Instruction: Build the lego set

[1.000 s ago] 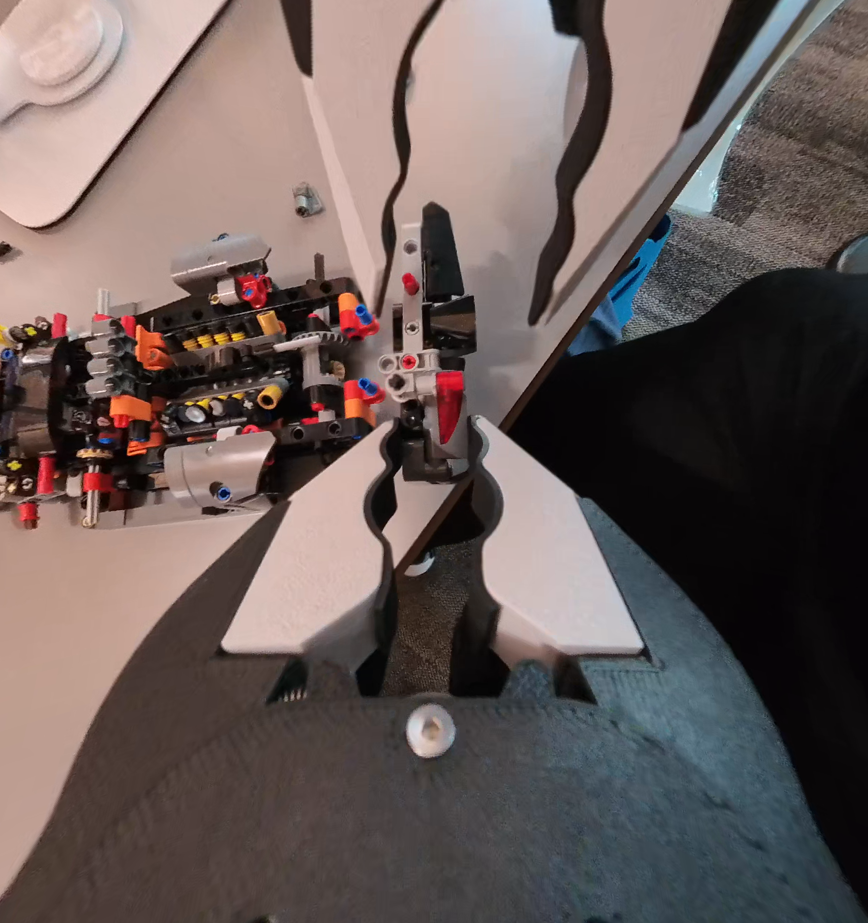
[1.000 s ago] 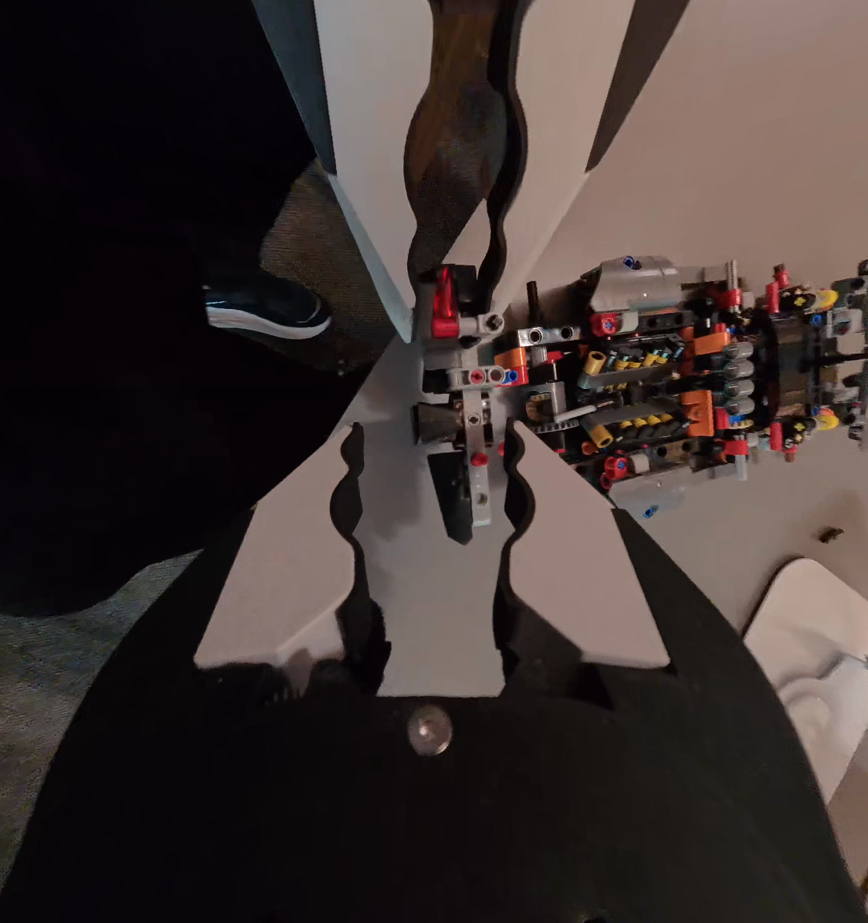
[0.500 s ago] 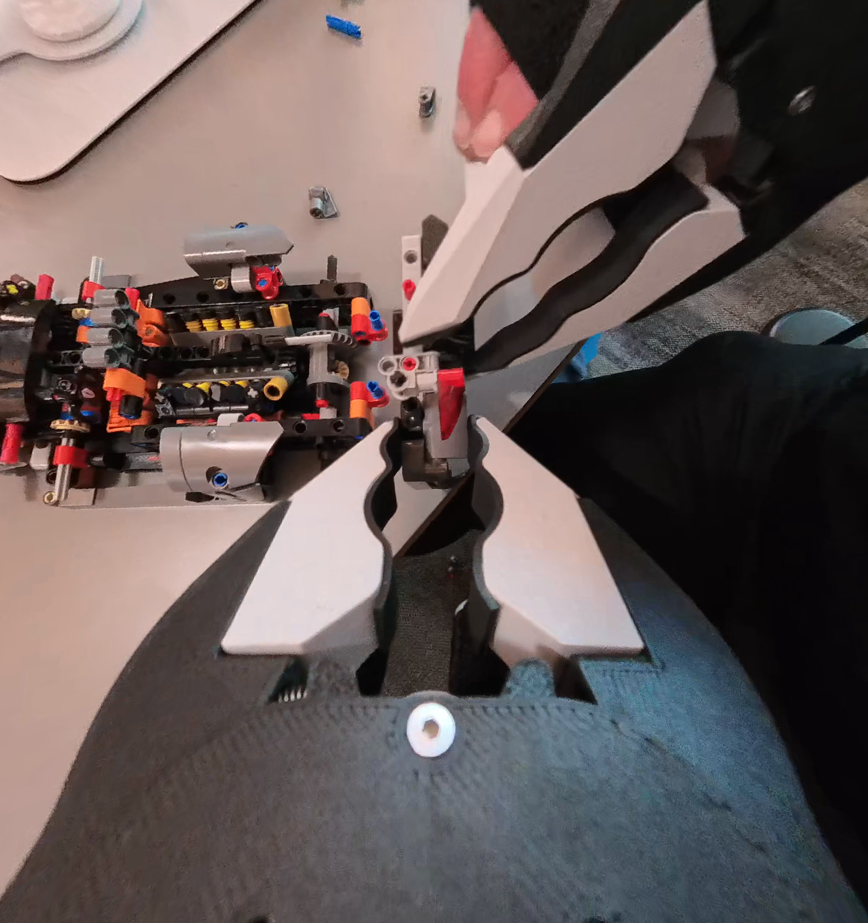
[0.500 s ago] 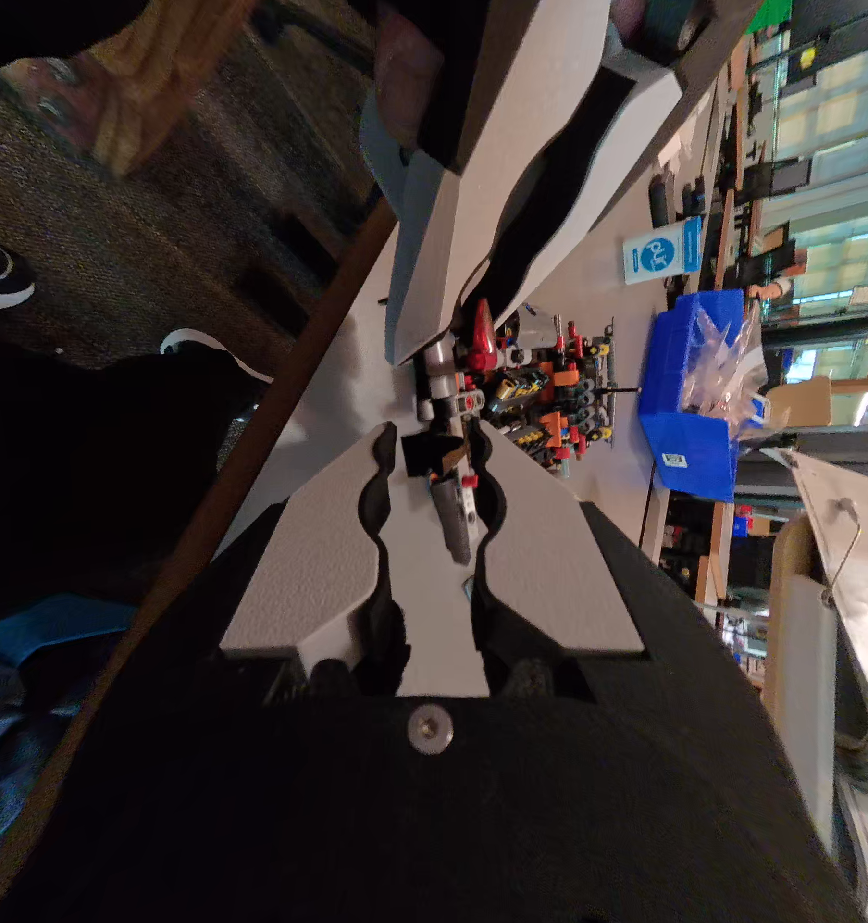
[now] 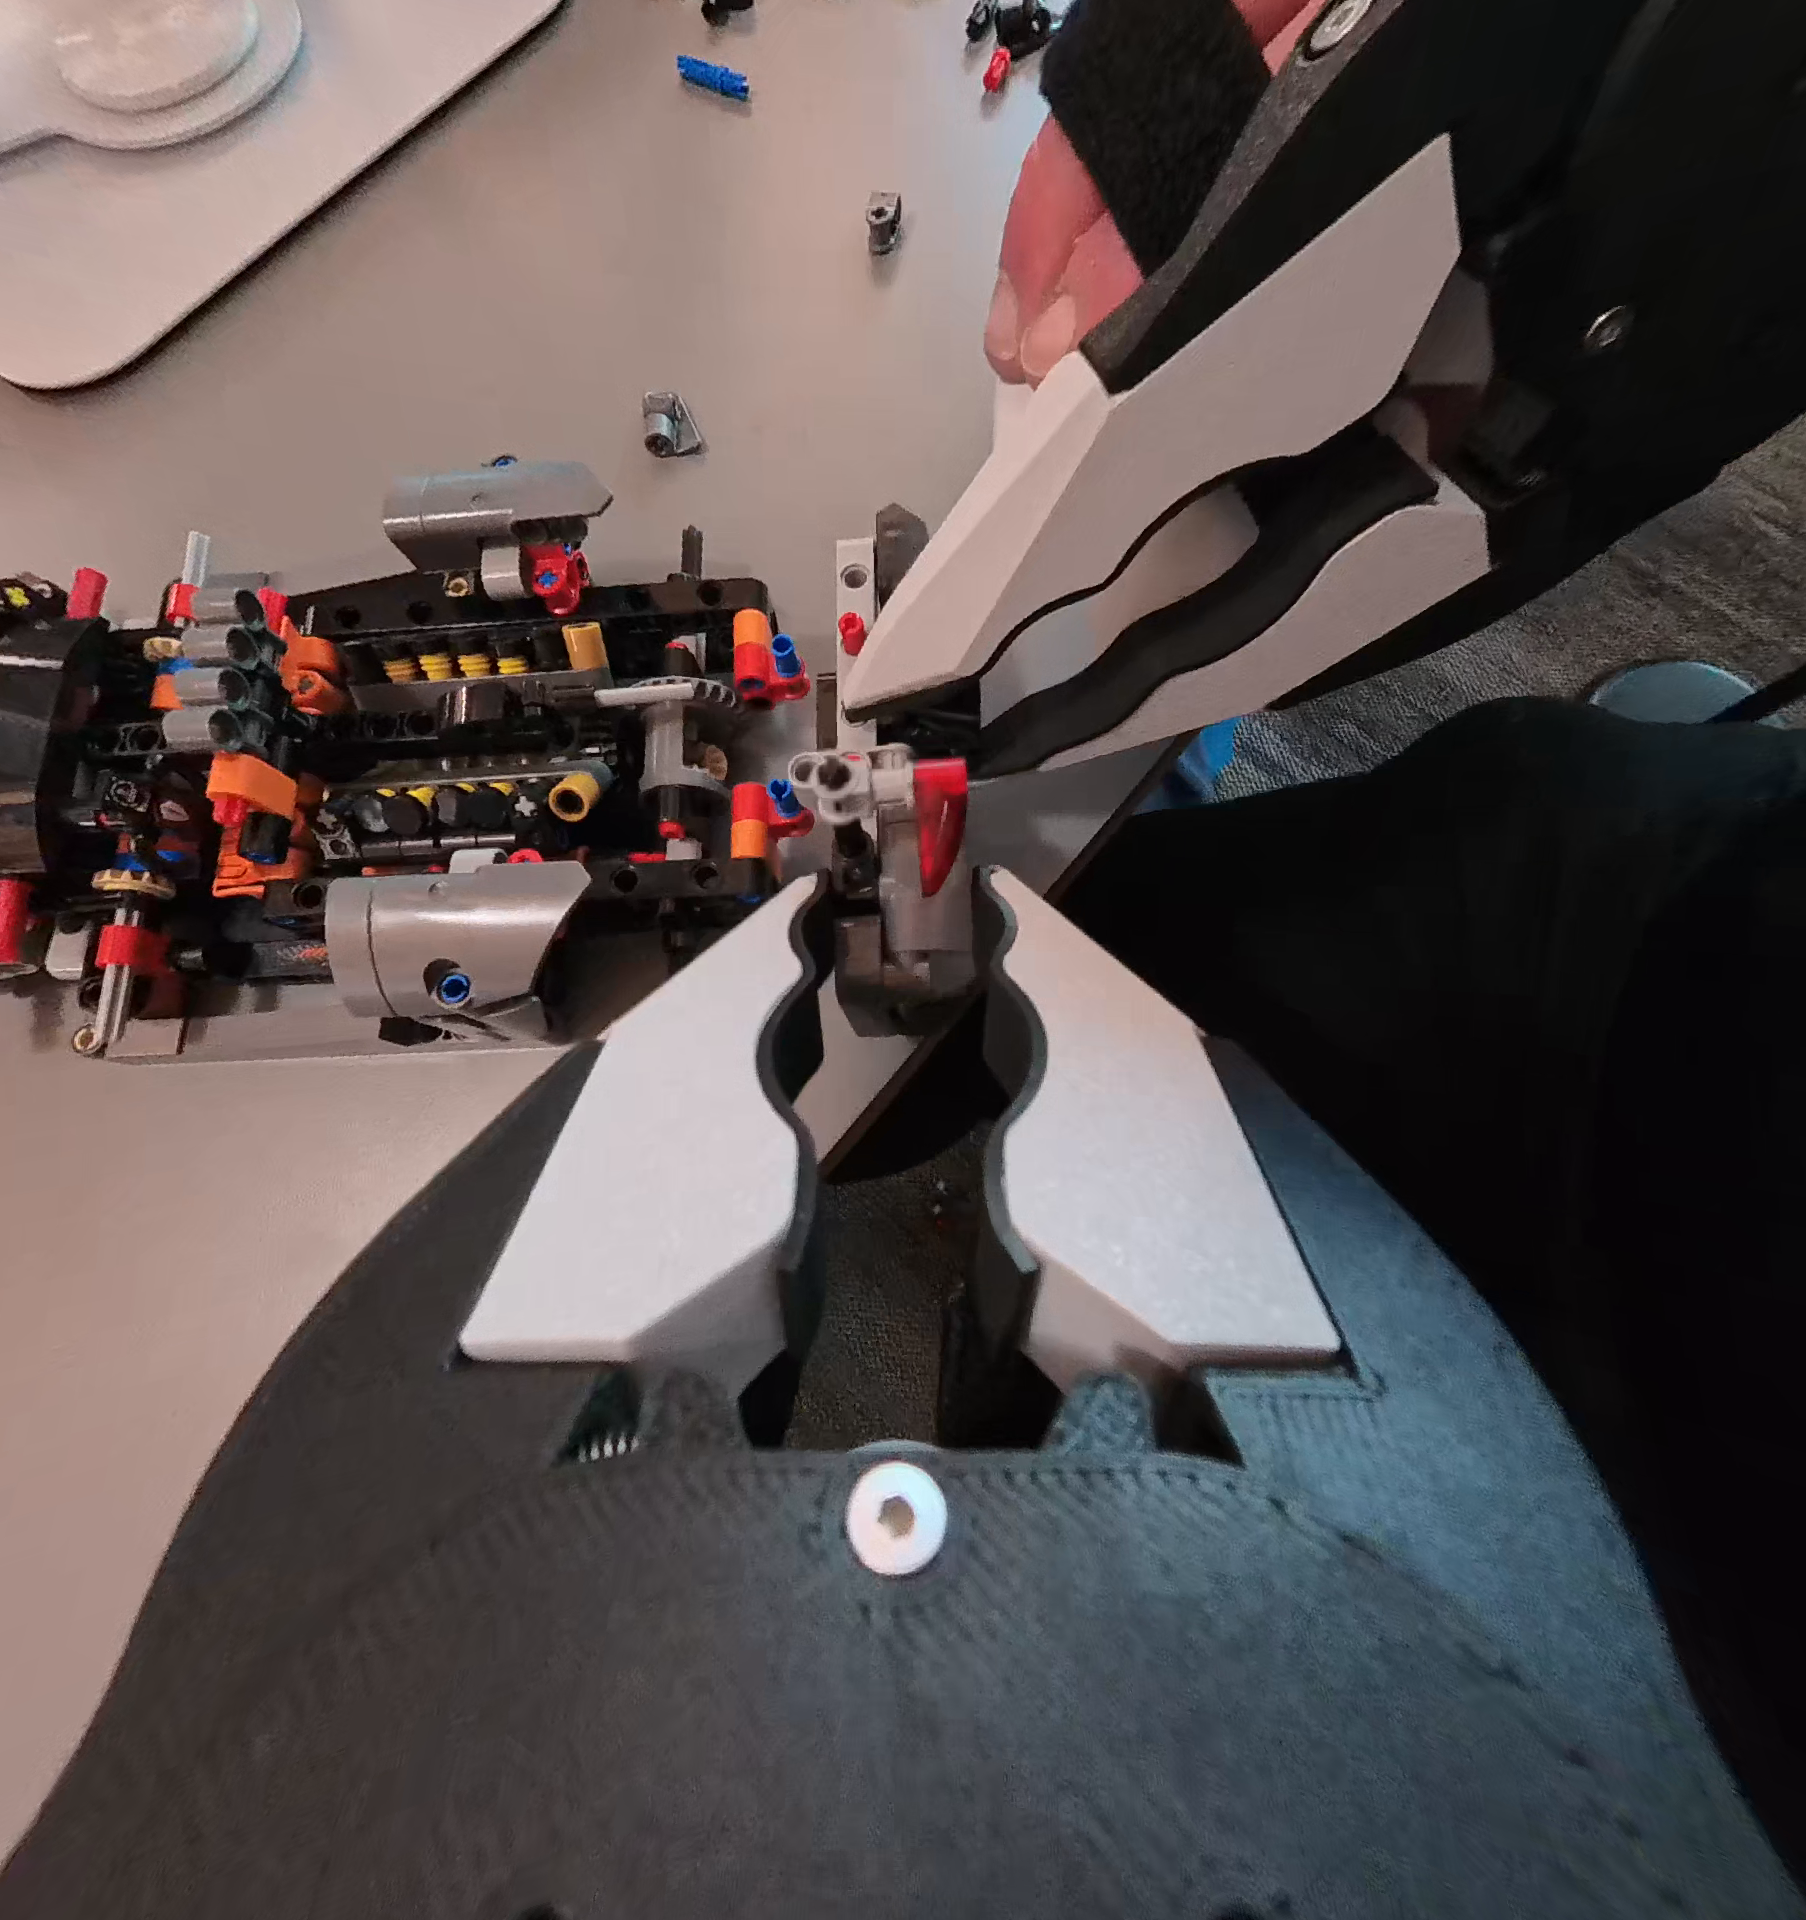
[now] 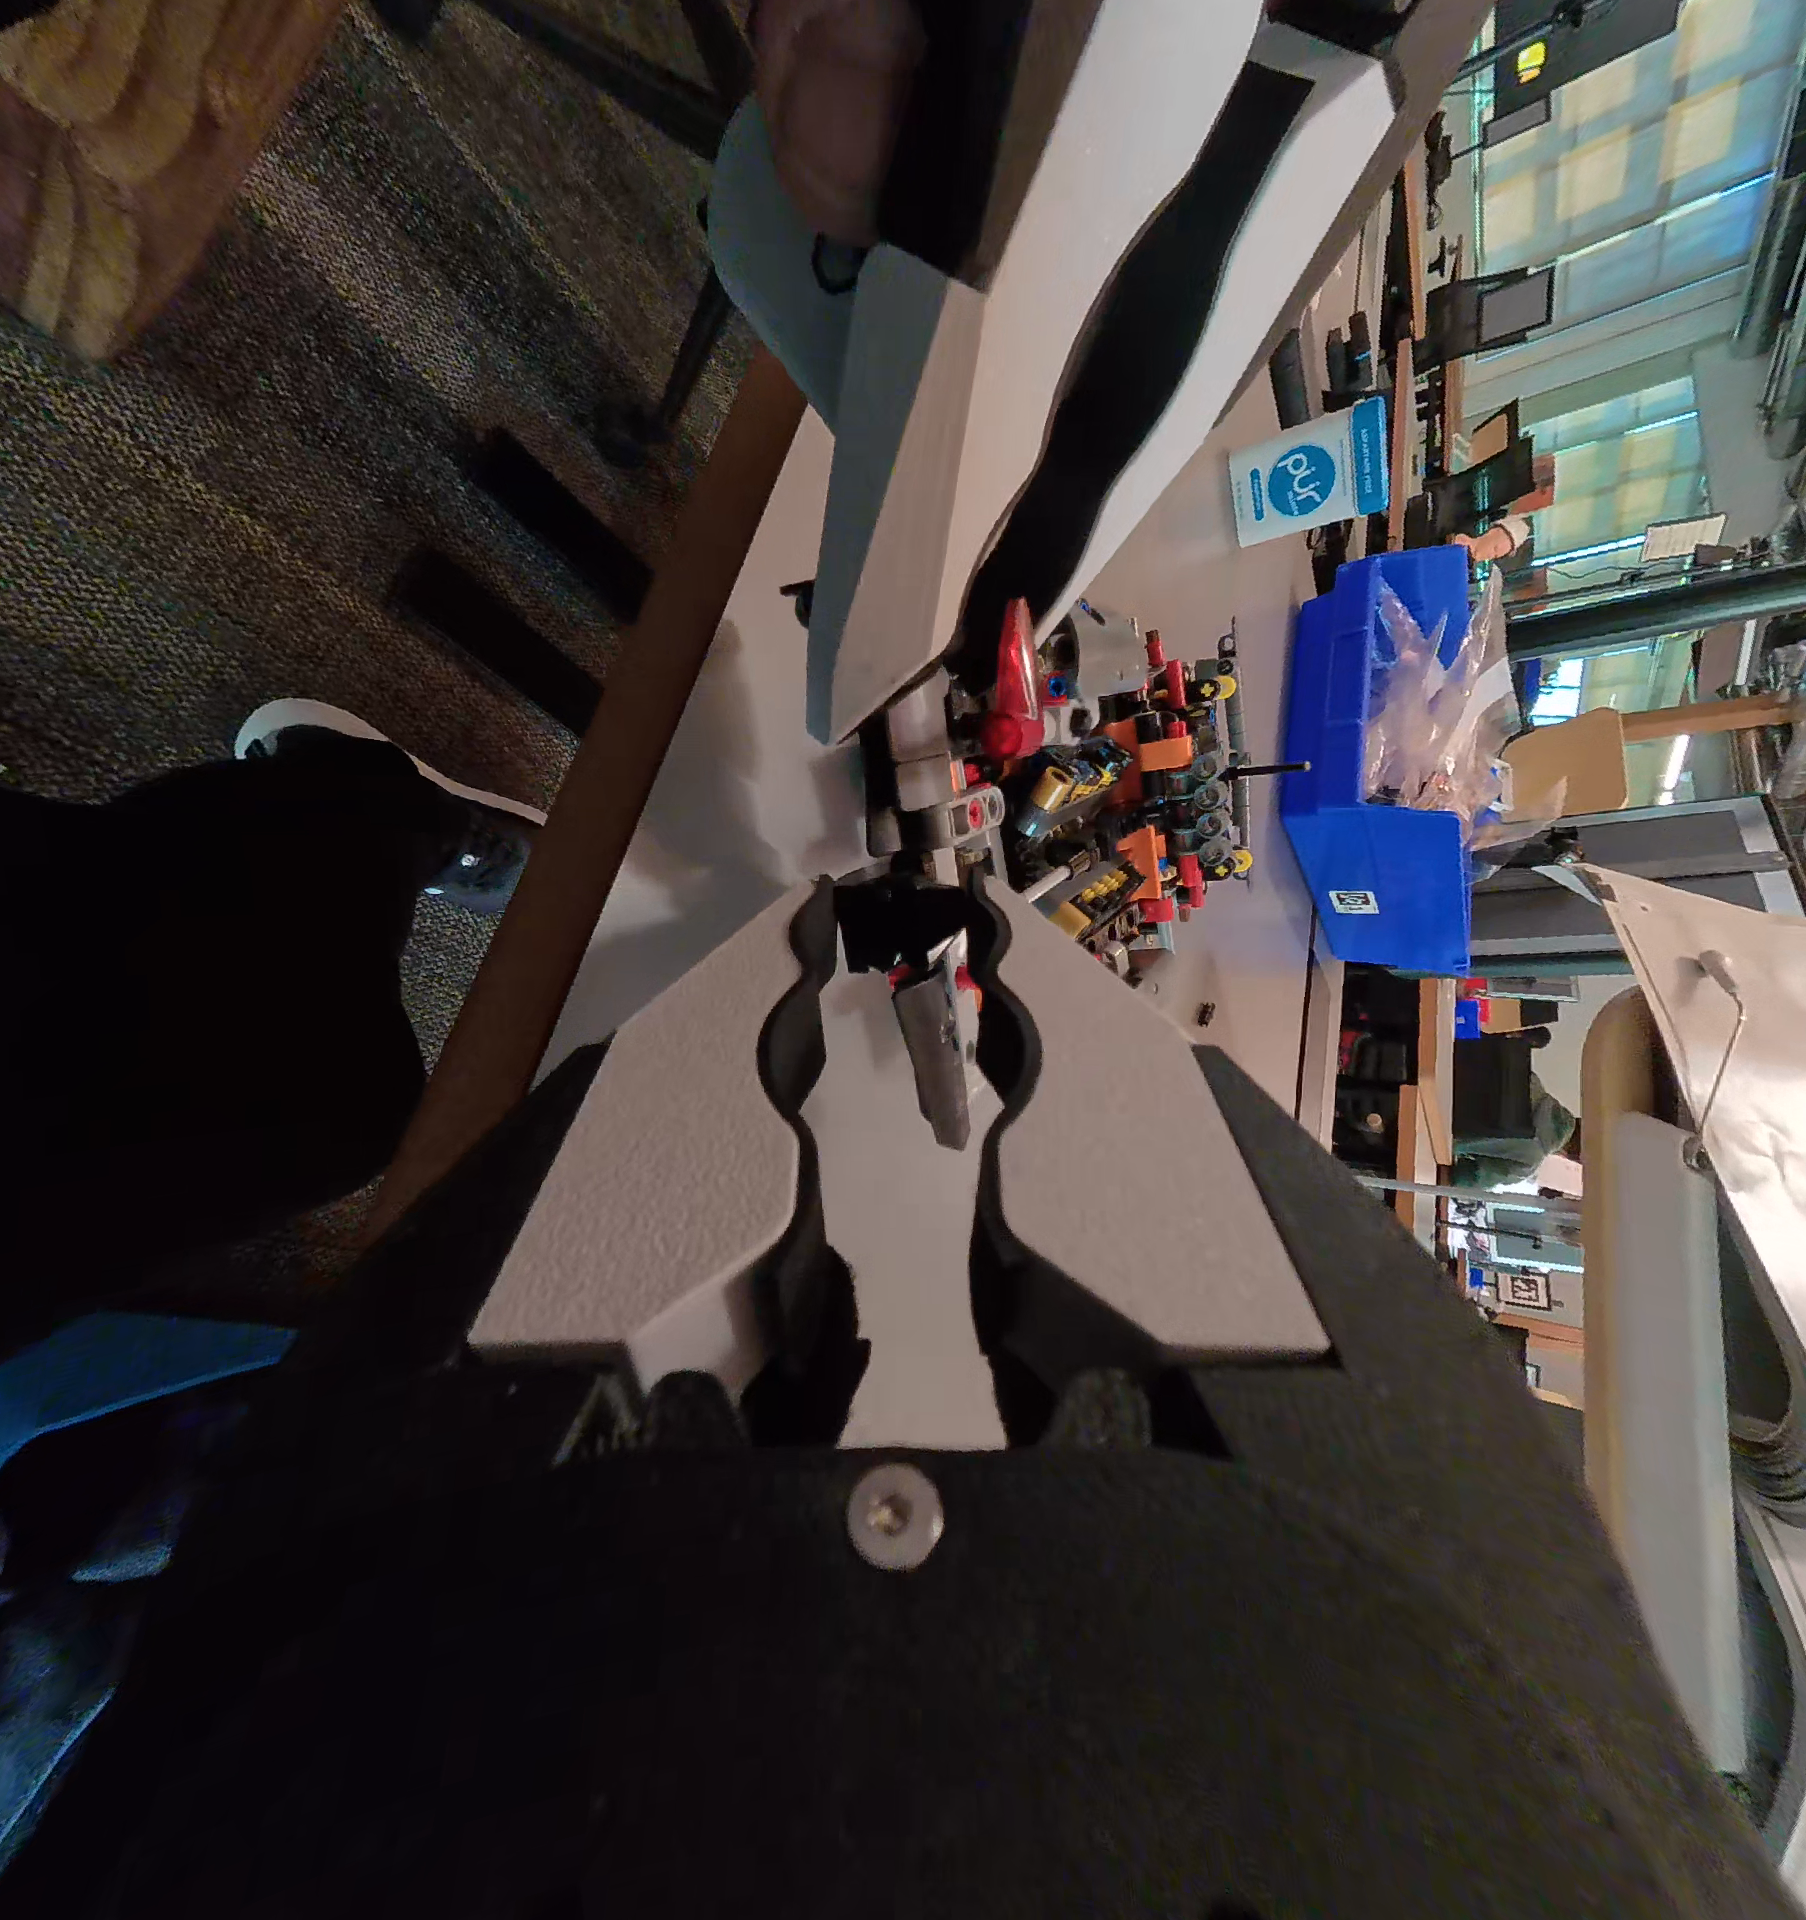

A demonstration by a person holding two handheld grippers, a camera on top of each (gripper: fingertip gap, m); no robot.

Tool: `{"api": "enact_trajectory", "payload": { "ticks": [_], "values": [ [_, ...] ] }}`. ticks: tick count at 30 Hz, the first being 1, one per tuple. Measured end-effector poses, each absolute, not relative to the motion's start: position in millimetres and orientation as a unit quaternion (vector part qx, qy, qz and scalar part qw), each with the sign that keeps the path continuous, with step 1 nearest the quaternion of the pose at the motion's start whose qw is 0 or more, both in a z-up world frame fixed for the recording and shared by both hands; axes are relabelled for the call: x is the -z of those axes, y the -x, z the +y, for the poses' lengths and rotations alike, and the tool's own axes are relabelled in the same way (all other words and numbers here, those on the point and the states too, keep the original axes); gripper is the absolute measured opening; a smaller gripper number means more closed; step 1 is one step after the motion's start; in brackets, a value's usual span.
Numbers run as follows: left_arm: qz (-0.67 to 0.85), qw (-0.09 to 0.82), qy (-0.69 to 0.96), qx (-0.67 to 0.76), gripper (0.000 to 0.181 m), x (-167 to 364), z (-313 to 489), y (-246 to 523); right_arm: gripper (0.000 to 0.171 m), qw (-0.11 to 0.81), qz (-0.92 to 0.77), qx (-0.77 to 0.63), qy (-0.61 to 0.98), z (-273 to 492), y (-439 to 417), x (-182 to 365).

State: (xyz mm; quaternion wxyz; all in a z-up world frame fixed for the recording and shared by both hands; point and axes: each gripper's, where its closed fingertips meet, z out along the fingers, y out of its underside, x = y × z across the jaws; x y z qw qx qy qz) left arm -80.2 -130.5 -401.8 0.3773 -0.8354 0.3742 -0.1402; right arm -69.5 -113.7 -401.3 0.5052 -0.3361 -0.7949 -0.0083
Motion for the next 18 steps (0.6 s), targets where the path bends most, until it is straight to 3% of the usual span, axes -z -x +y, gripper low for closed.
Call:
{"api": "enact_trajectory", "payload": {
  "ticks": [1, 9, 14, 18],
  "values": [
    [0.372, 0.383, 0.834, 0.139, 0.024, 402, -130, 80, 0.022, 0.505, -0.795, 0.010, 0.337, -113, 69, 401],
    [0.406, 0.451, 0.794, 0.034, 0.043, 384, -132, 99, 0.022, 0.487, -0.806, 0.014, 0.336, -111, 65, 403],
    [0.497, 0.515, 0.685, -0.136, 0.052, 371, -125, 115, 0.022, 0.480, -0.811, 0.003, 0.335, -113, 66, 396],
    [0.528, 0.535, 0.626, -0.205, 0.044, 379, -115, 128, 0.022, 0.477, -0.813, 0.001, 0.335, -110, 63, 396]
  ]
}}
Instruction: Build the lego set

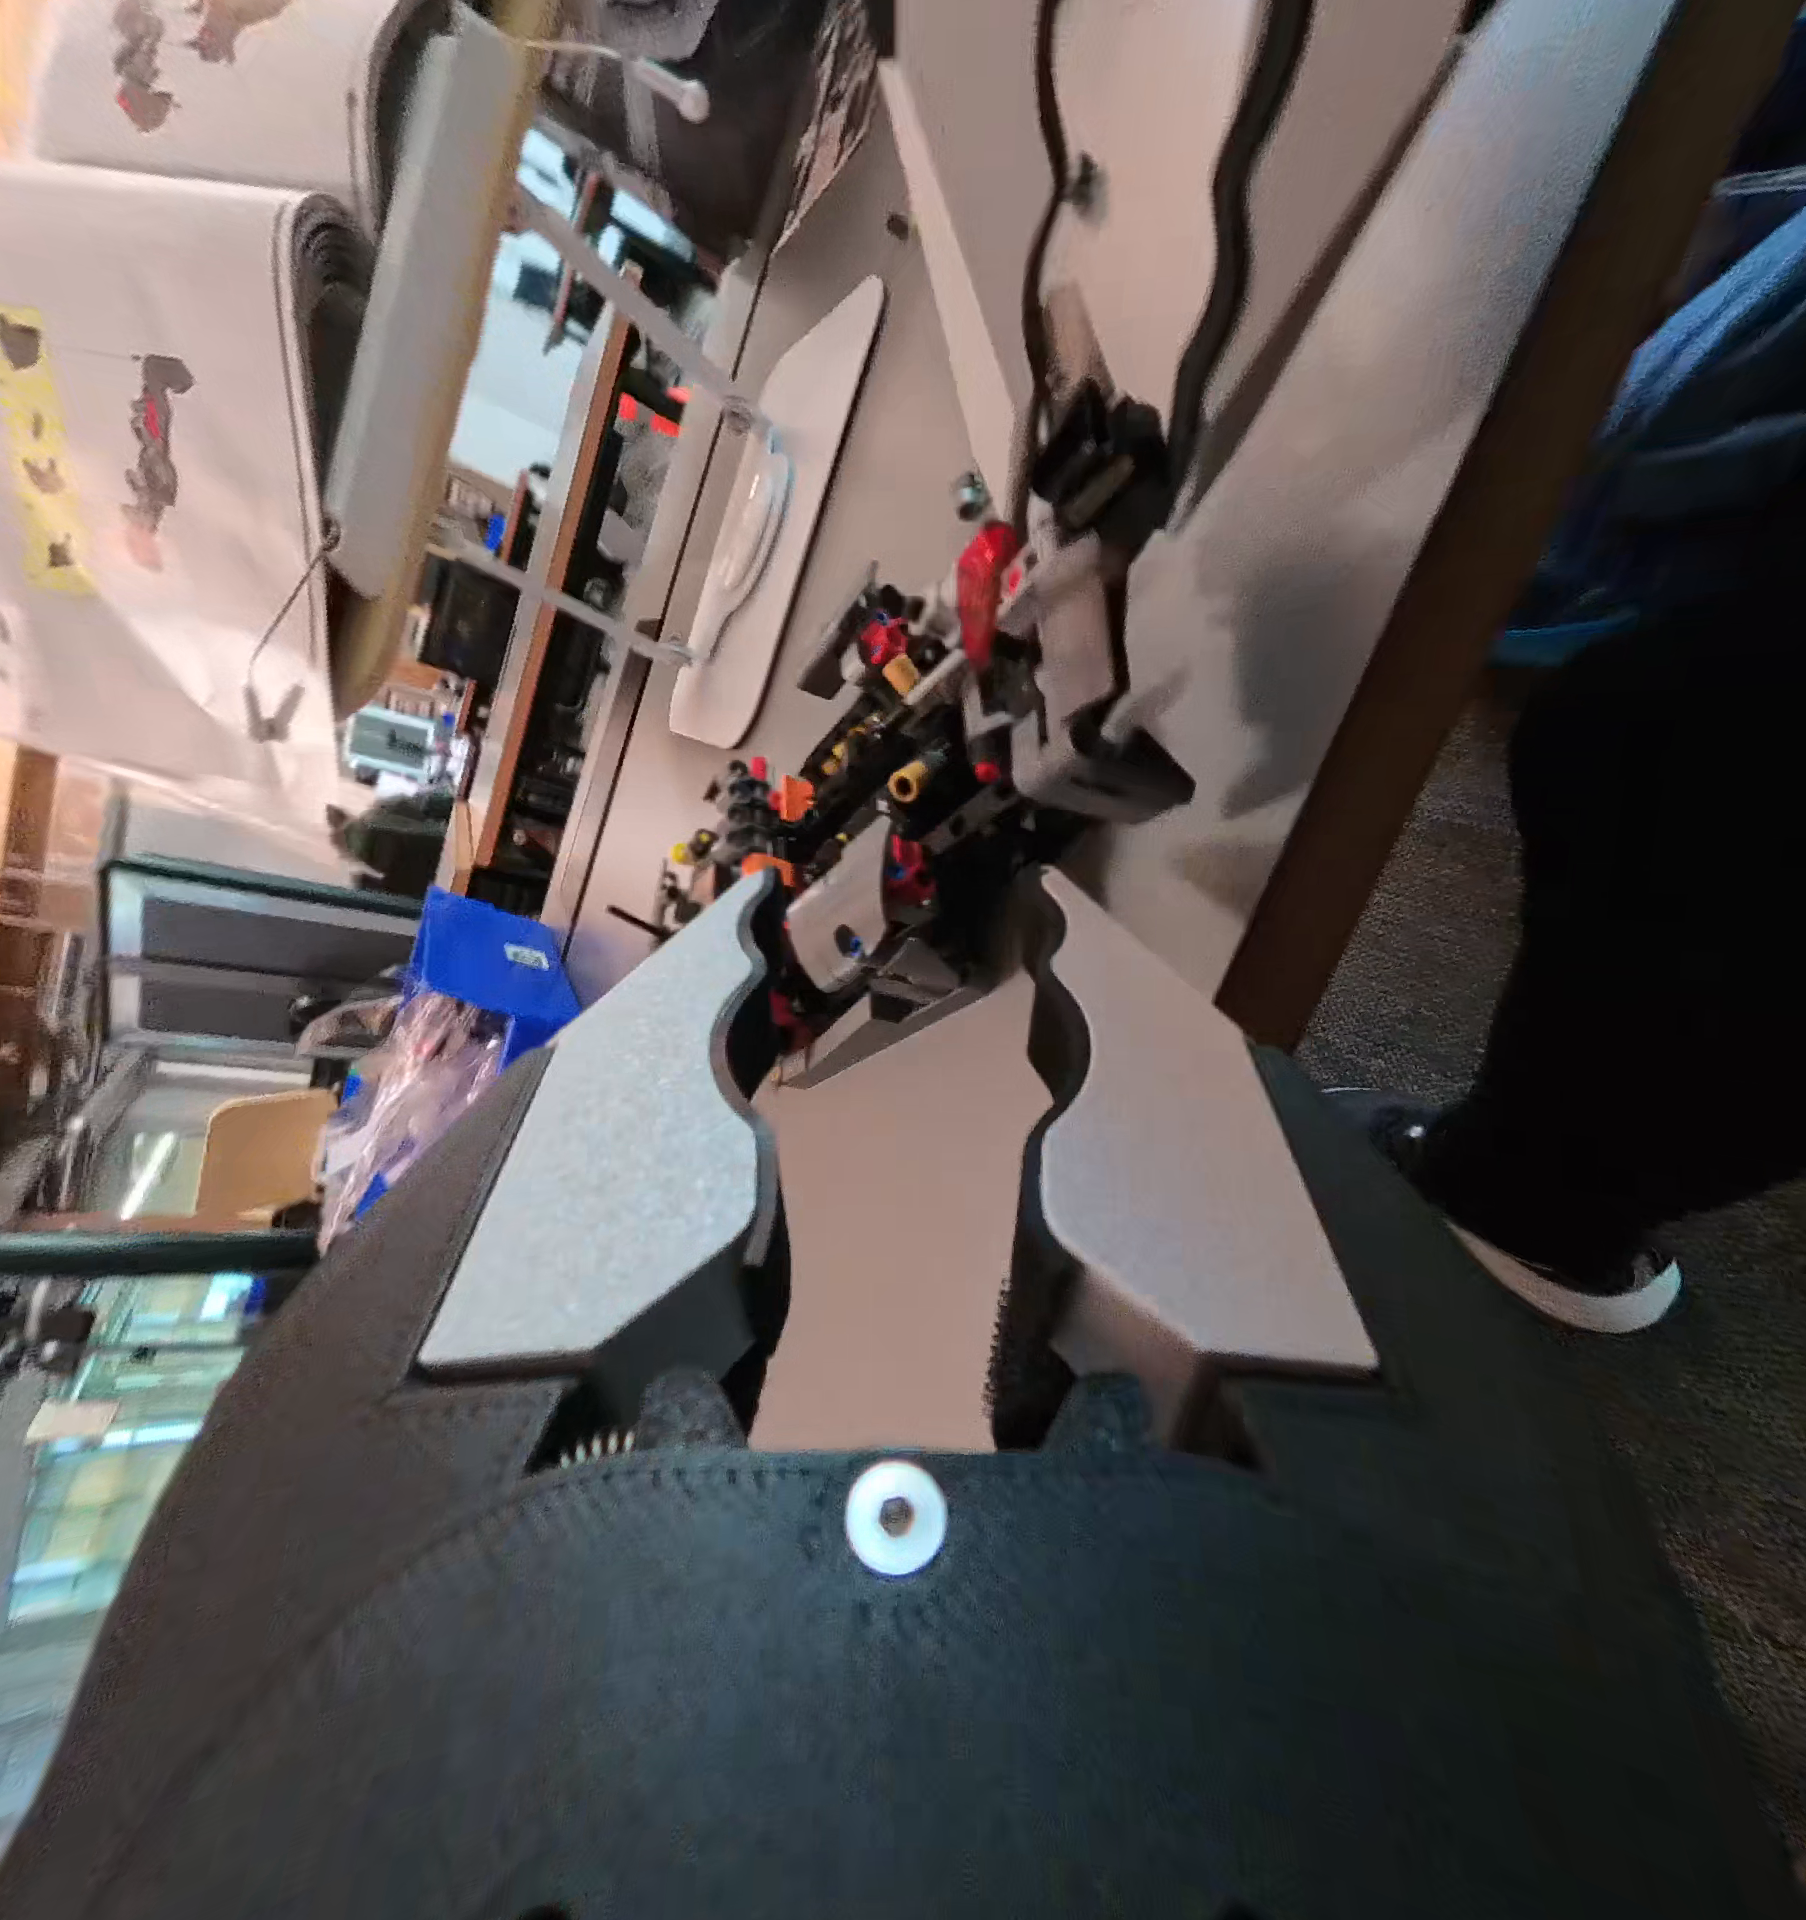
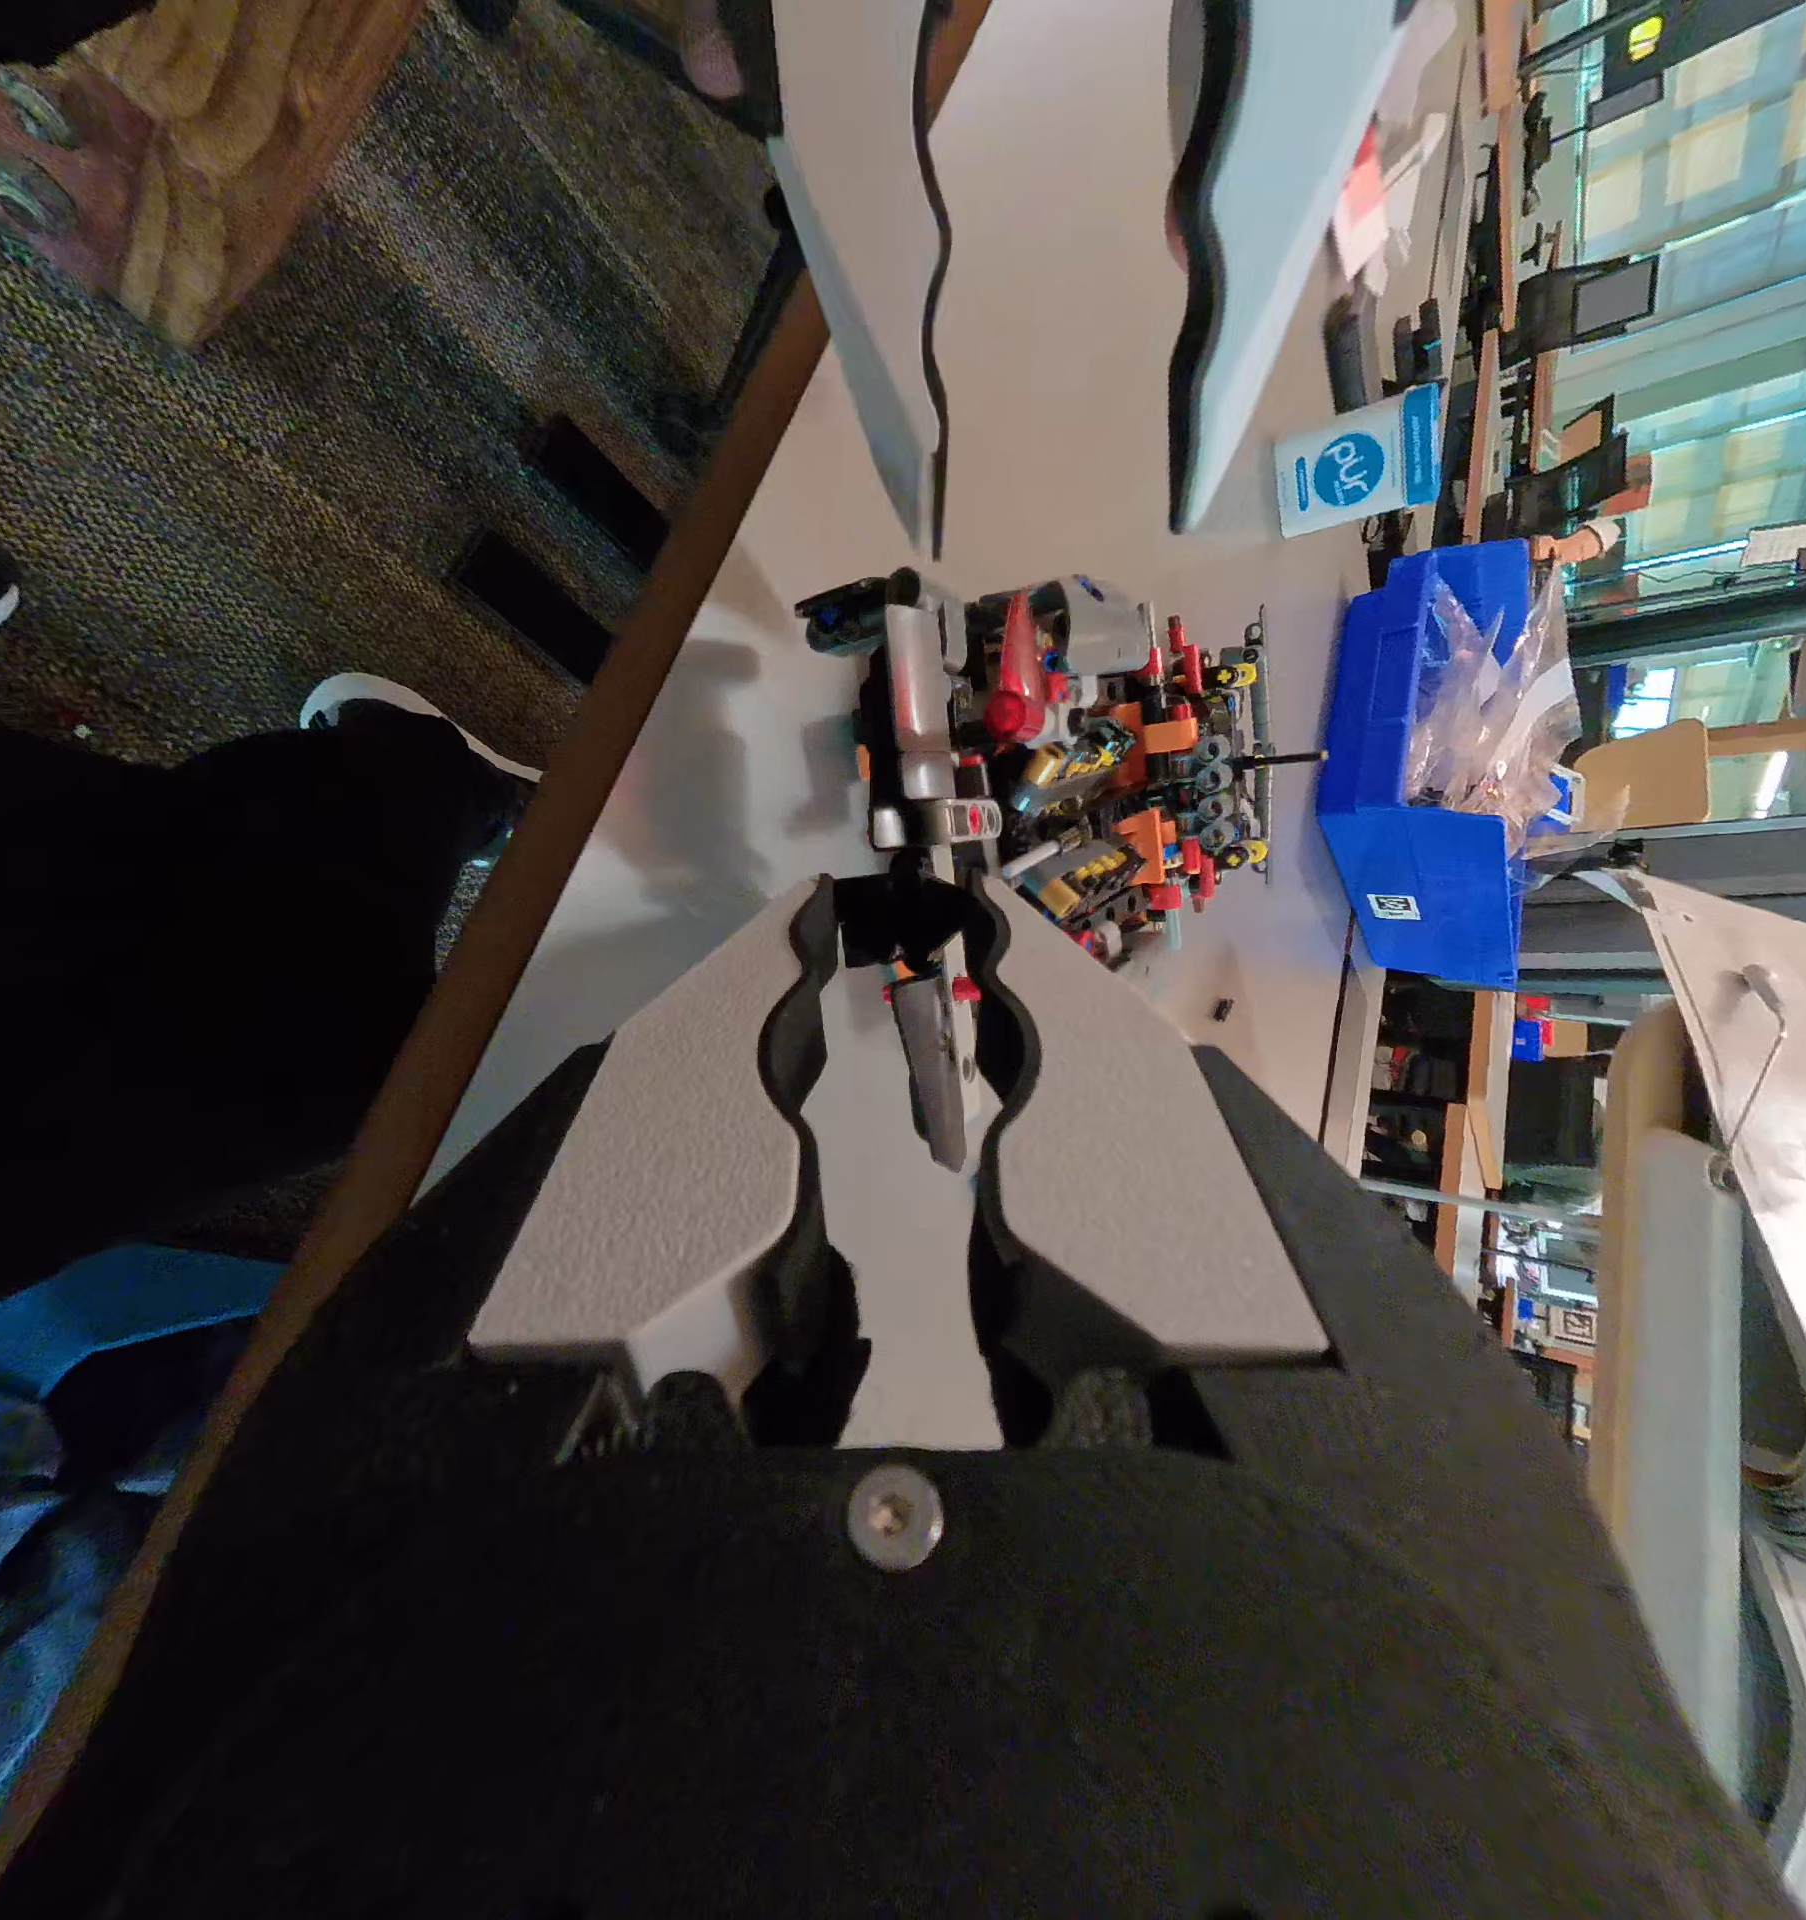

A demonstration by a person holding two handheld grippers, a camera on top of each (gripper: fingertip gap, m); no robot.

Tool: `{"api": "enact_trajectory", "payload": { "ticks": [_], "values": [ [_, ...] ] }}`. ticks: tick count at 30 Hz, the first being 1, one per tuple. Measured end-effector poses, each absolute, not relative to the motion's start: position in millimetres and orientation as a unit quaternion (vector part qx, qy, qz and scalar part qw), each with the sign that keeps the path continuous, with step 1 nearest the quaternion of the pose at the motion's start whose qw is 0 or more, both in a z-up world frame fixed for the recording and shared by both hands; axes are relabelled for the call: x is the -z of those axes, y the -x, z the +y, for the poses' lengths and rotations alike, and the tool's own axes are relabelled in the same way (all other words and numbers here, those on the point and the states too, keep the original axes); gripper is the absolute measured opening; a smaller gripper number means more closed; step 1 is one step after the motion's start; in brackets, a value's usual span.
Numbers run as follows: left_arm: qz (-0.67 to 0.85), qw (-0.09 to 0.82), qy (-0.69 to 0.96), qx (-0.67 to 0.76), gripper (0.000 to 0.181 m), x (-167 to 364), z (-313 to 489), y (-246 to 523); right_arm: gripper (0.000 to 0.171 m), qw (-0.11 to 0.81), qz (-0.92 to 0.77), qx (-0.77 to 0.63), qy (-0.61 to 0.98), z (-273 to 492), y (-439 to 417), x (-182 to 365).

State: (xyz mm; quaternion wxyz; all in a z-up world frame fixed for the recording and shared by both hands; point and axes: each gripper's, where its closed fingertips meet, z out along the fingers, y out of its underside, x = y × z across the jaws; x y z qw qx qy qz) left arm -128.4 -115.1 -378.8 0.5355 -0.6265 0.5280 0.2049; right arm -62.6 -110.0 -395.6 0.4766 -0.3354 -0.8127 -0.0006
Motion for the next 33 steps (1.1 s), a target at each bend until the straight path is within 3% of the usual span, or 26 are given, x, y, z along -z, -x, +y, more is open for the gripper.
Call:
{"api": "enact_trajectory", "payload": {
  "ticks": [8, 14, 25, 33],
  "values": [
    [0.574, 0.583, 0.540, -0.198, 0.044, 371, -124, 118, 0.022, 0.455, -0.833, -0.007, 0.314, -117, 60, 401],
    [0.623, 0.572, 0.492, -0.205, 0.038, 380, -115, 115, 0.022, 0.457, -0.834, 0.006, 0.310, -114, 68, 402],
    [0.651, 0.550, 0.509, -0.123, 0.047, 381, -133, 109, 0.022, 0.457, -0.832, 0.000, 0.316, -111, 72, 403],
    [0.645, 0.540, 0.531, -0.104, 0.031, 390, -134, 100, 0.022, 0.455, -0.829, -0.003, 0.324, -107, 70, 404]
  ]
}}
